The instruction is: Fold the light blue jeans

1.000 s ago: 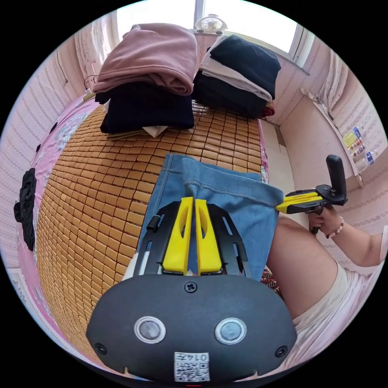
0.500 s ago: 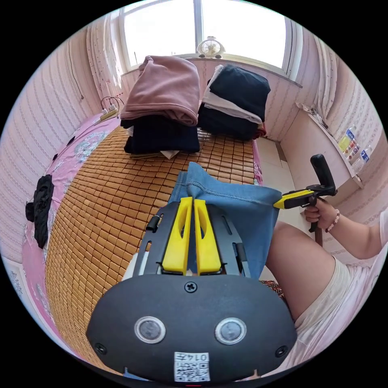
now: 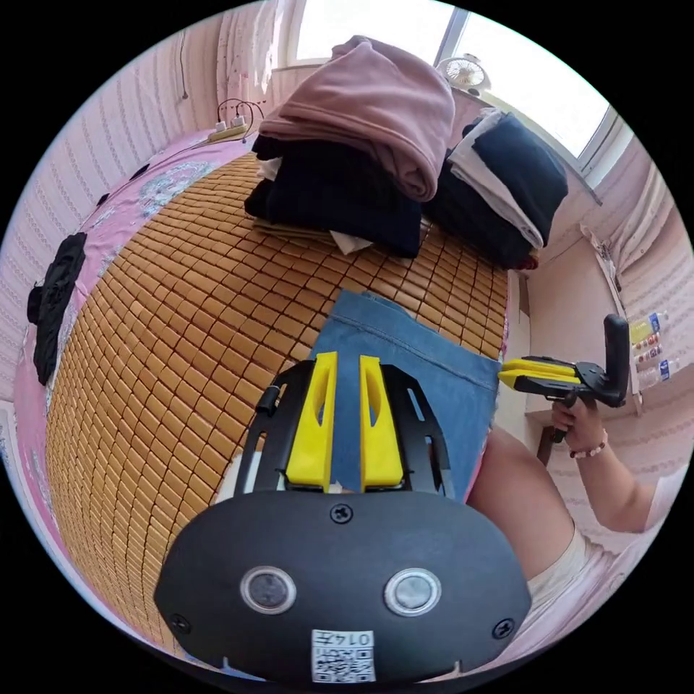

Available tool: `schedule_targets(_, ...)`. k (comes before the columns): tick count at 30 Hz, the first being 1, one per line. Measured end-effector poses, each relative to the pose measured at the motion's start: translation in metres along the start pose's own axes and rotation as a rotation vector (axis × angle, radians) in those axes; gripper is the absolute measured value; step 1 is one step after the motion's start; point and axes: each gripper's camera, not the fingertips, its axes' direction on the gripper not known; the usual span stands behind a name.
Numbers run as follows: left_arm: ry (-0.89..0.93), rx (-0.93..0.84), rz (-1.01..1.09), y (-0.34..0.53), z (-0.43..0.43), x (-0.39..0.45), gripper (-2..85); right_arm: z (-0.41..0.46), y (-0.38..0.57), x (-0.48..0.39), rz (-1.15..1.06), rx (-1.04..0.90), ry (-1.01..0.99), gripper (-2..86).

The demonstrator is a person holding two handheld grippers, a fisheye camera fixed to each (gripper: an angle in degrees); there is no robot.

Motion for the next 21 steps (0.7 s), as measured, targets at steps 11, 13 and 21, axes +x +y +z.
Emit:
schedule_targets(11, -0.036, -0.038, -0.134, 0.217, -0.085, 0.001, 2.9, 0.025, -0.004, -0.053, -0.062, 0.022, -0.095, 3.3)
schedule_targets(13, -0.041, -0.040, -0.218, 0.260, -0.101, 0.001, 2.7, 0.032, 0.002, -0.056, -0.047, 0.016, -0.050, 3.2)
schedule_targets(21, -0.039, -0.031, -0.404, 0.331, -0.121, -0.017, 2.9, 0.101, -0.025, -0.120, -0.143, -0.090, 0.212, 4.1)
